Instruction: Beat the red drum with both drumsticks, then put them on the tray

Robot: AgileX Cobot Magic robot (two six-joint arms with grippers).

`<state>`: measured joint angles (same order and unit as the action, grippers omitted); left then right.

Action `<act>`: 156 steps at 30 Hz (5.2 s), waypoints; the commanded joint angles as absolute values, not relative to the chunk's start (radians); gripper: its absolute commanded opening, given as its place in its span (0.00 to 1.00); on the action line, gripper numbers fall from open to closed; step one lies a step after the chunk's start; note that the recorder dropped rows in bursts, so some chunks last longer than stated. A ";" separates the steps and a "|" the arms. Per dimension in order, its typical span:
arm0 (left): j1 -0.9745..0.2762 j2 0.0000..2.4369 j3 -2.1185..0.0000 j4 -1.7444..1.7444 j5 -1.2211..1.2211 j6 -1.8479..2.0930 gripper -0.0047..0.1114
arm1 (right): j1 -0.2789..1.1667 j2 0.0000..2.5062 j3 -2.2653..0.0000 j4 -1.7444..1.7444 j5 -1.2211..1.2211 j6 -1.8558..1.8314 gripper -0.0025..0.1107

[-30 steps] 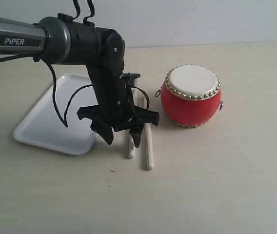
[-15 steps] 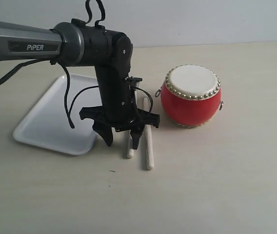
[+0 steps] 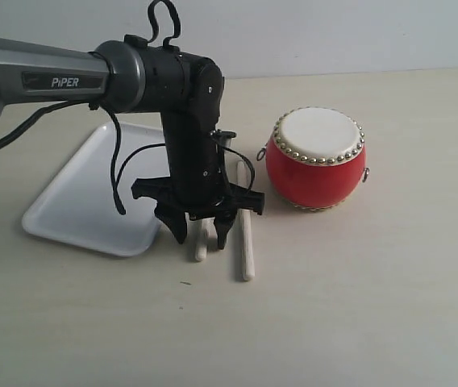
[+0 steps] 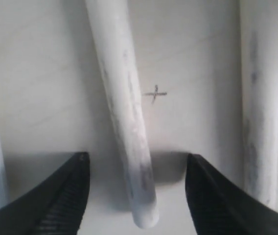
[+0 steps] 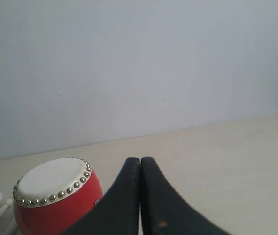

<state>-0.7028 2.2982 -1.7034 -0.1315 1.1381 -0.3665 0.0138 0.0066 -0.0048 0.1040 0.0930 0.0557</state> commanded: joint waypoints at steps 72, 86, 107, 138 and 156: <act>-0.700 2.311 -1.844 0.034 1.183 -0.424 0.04 | 0.017 0.000 0.000 0.098 0.089 0.055 0.02; -0.596 1.950 -1.758 0.075 1.129 -0.284 0.04 | 0.017 0.000 0.000 0.098 0.089 0.055 0.02; -0.599 0.547 -0.709 0.075 0.645 -0.289 0.04 | 0.017 0.000 0.000 0.098 0.089 0.055 0.02; -0.599 0.046 -0.495 0.063 0.898 -0.322 0.04 | 0.017 0.000 0.000 0.112 0.080 0.070 0.02; -0.609 0.294 -0.495 -0.047 0.822 -0.287 0.04 | 0.017 0.180 -0.297 0.595 0.479 0.170 0.02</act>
